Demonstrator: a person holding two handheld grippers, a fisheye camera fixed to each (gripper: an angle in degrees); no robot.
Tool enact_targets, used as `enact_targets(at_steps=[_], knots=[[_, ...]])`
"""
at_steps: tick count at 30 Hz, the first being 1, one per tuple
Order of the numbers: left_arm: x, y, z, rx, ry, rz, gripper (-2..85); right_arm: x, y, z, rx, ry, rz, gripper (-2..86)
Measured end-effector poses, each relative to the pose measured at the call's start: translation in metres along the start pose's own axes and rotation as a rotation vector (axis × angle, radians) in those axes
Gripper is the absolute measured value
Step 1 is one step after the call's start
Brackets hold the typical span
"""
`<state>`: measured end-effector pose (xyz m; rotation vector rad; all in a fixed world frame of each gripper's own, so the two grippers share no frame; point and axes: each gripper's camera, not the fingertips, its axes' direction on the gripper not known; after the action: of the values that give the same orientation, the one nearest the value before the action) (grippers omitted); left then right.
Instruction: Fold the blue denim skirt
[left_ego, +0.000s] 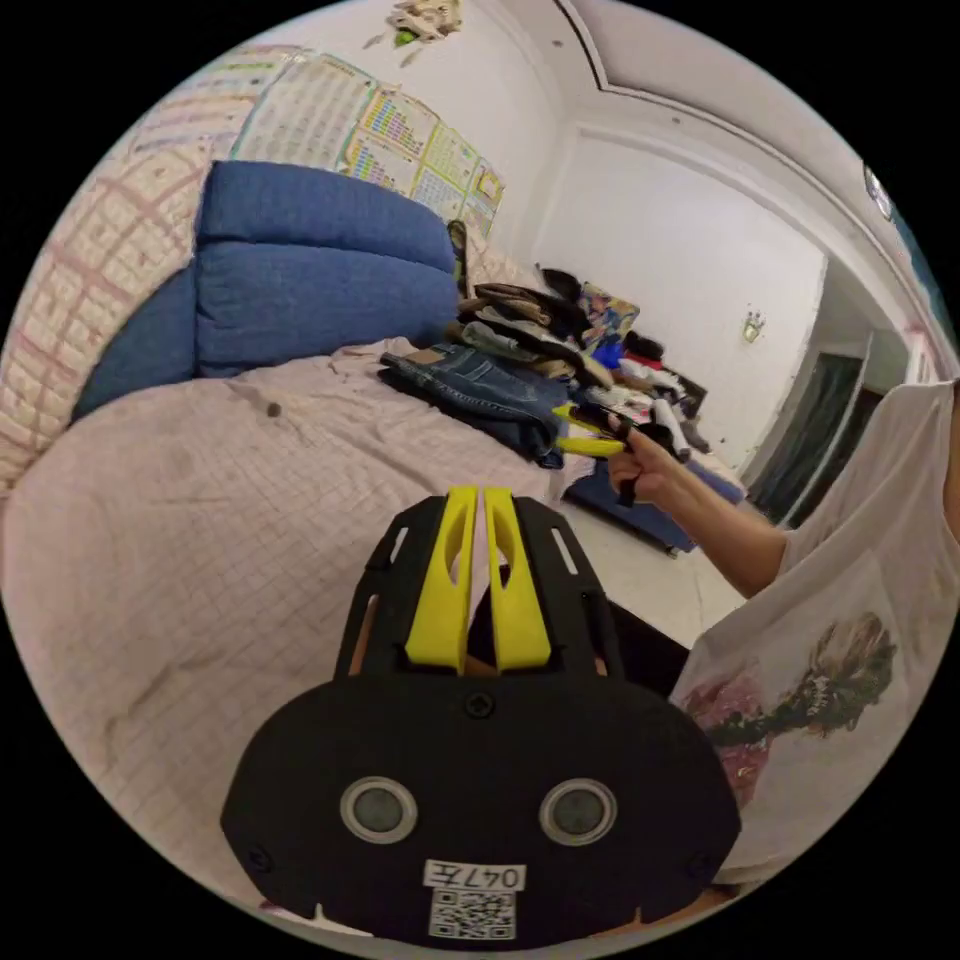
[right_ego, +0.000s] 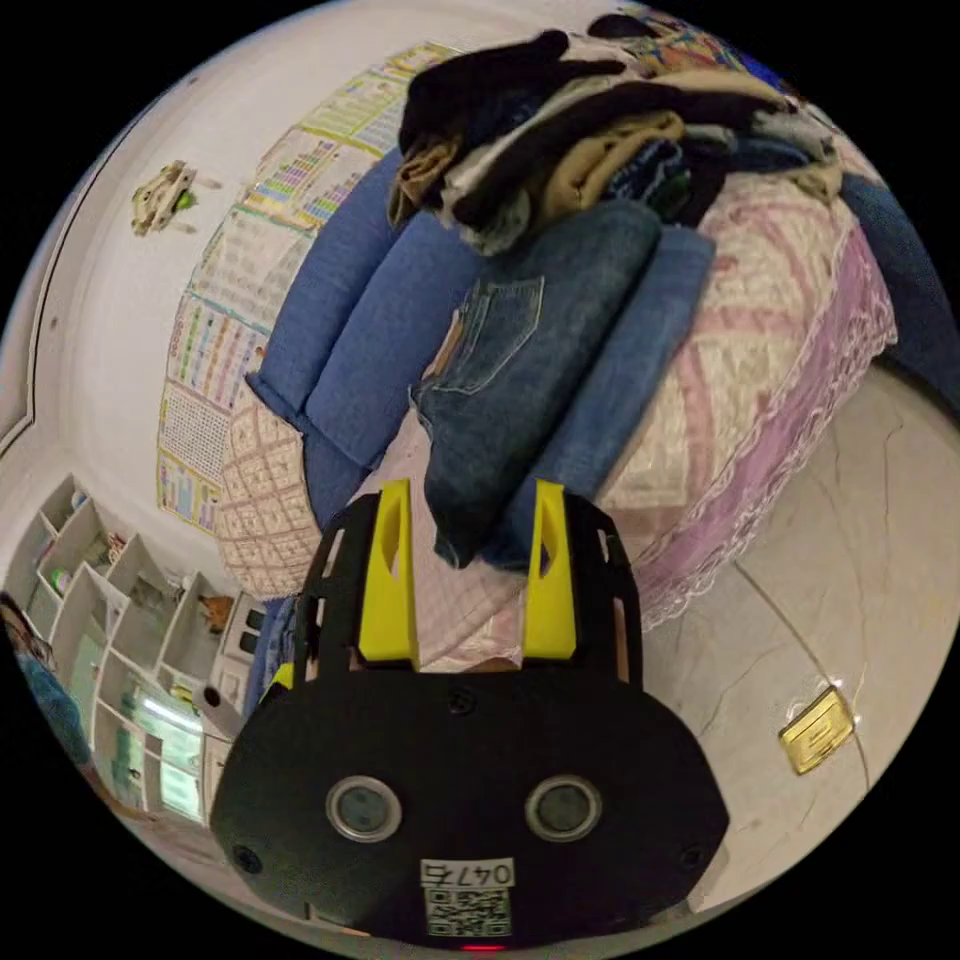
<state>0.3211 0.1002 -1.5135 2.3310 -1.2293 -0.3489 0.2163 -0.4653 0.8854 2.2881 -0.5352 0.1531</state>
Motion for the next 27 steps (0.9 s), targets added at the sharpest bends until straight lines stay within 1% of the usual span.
enact_targets(at_steps=[1, 3, 5, 6, 8, 10, 12, 13, 14, 16, 17, 18, 19, 21, 22, 24, 25, 26, 27], knots=[[-0.005, -0.003, -0.006, -0.014, -0.047, 0.006, -1.0, -0.003, 0.002, 0.0, -0.003, 0.003, -0.006, 8.9], [-0.034, -0.012, -0.031, -0.075, -0.213, 0.03, -1.0, -0.013, 0.005, 0.007, -0.062, -0.003, 0.003, 4.4], [-0.064, -0.017, -0.05, -0.121, -0.291, 0.04, -0.9, -0.018, 0.005, 0.001, -0.057, -0.013, 0.005, 1.9], [-0.086, -0.019, -0.064, -0.142, -0.328, 0.035, -0.9, -0.023, 0.002, -0.009, -0.049, -0.063, 0.023, 1.3], [-0.123, -0.02, -0.09, -0.159, -0.375, 0.014, -0.9, -0.041, 0.0, -0.03, -0.009, -0.114, 0.025, 0.8], [-0.163, -0.021, -0.117, -0.171, -0.411, -0.017, -0.9, -0.07, -0.003, -0.048, 0.015, -0.063, -0.038, 0.6], [-0.219, -0.022, -0.157, -0.17, -0.451, -0.067, -0.8, -0.092, -0.003, -0.052, 0.013, -0.001, -0.067, 0.6], [-0.234, -0.022, -0.167, -0.165, -0.459, -0.08, -0.8, -0.093, -0.002, -0.048, -0.004, 0.016, -0.06, 0.7], [-0.264, -0.022, -0.189, -0.146, -0.473, -0.108, -0.8, -0.089, 0.002, -0.039, -0.048, 0.044, -0.007, 0.8], [-0.314, -0.023, -0.224, -0.113, -0.495, -0.159, -0.8, -0.087, 0.01, -0.039, -0.022, -0.026, 0.056, 1.1], [-0.348, -0.025, -0.247, -0.104, -0.515, -0.197, -0.8, -0.098, 0.009, -0.045, -0.022, -0.056, 0.051, 1.6], [-0.382, -0.027, -0.272, -0.103, -0.543, -0.233, -0.8, -0.117, 0.006, -0.052, -0.039, -0.042, 0.015, 2.6], [-0.398, -0.027, -0.285, -0.103, -0.558, -0.247, -0.8, -0.128, 0.003, -0.056, -0.045, -0.031, -0.004, 3.3], [-0.462, -0.025, -0.34, -0.098, -0.612, -0.289, -0.8, -0.176, -0.005, -0.078, -0.031, 0.029, -0.058, 6.7], [-0.479, -0.023, -0.354, -0.096, -0.622, -0.299, -0.8, -0.189, -0.007, -0.086, -0.01, 0.058, -0.072, 6.7], [-0.55, -0.01, -0.412, -0.091, -0.654, -0.358, -0.6, -0.25, -0.01, -0.117, 0.114, 0.274, -0.179, 6.3], [-0.568, -0.006, -0.427, -0.091, -0.66, -0.377, -0.5, -0.268, -0.009, -0.123, 0.147, 0.337, -0.214, 6.1], [-0.604, 0.002, -0.455, -0.089, -0.666, -0.419, -0.3, -0.305, -0.007, -0.131, 0.218, 0.437, -0.282, 5.7], [-0.638, 0.009, -0.483, -0.08, -0.66, -0.453, 0.0, -0.345, -0.004, -0.134, 0.279, 0.485, -0.363, 5.2]])
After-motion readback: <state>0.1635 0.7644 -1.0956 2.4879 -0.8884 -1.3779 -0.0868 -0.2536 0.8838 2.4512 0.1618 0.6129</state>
